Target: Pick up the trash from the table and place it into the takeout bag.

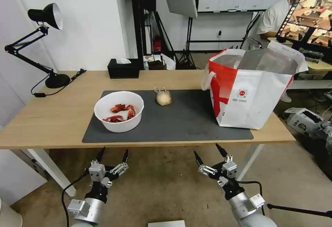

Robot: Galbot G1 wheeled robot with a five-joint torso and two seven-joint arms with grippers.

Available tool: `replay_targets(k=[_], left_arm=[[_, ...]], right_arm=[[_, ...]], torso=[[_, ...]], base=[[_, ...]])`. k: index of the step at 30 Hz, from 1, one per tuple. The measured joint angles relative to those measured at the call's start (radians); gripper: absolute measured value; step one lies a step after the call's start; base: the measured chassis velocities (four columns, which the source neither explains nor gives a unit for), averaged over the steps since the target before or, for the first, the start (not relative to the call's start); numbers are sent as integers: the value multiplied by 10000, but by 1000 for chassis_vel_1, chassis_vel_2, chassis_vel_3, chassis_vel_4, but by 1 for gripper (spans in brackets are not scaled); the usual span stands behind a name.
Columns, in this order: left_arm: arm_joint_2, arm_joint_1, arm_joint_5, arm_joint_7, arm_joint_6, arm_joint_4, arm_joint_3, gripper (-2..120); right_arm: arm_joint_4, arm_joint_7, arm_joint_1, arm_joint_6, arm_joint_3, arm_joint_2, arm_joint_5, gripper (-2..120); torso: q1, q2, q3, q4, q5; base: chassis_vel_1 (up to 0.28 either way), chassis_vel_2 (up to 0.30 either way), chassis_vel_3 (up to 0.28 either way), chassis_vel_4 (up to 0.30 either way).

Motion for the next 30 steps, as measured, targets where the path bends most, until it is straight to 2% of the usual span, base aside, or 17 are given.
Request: replay_targets(k=[8,14,15,18,19,22,23,26,28,30], left_arm=[[-2,3,-6,0,-9,4,-27,100],[53,8,-21,0,-10,-10,-65,100],[53,8,-21,0,-10,-10,-65,100],[53,23,-28,-1,-10,-9,-107,100],[53,23,-28,-1,-10,-9,-107,100],[38,47,-31,-7,-11,-2,-154,100],[38,47,-31,-7,-11,-2,-154,100],[99,104,-88,-9,-11,-18,-338,100],[124,122,-107,-9,-12,-22,-394,100],[132,173,-125,-12,-13,-20,-459,100]], right_arm=[[-17,53,213,-173,-197,-52,3,100],[83,609,2414,-1285,-1083,-748,614,100],[83,609,2414,-1285,-1083,-748,614,100],[-207,1031,4488,-1889,-2154,-1091,1210,100],[-207,1031,4488,-1889,-2154,-1091,1210,100],[-917,1399,6557,-2330,-3334,-1042,1882,100],[-917,1399,6557,-2330,-3334,-1042,1882,100],[-2208,1649,8445,-2685,-4474,-508,2595,100],[-2611,1728,9015,-2842,-4773,-316,2880,100],[-3721,1932,10307,-3309,-5482,311,3444,100]], torso=[[0,0,0,-1,1],[0,0,1,0,0],[0,0,1,0,0],[0,0,1,-1,-1],[0,0,1,-1,-1],[2,-1,2,1,-3],[2,-1,2,1,-3],[2,-1,3,-2,1],[2,-1,3,1,-1],[3,-1,3,1,0]], base=[[0,0,0,0],[0,0,0,0],[0,0,0,0],[0,0,0,0],[0,0,0,0],[0,0,0,0],[0,0,0,0],[0,0,0,0],[0,0,0,0],[0,0,0,0]])
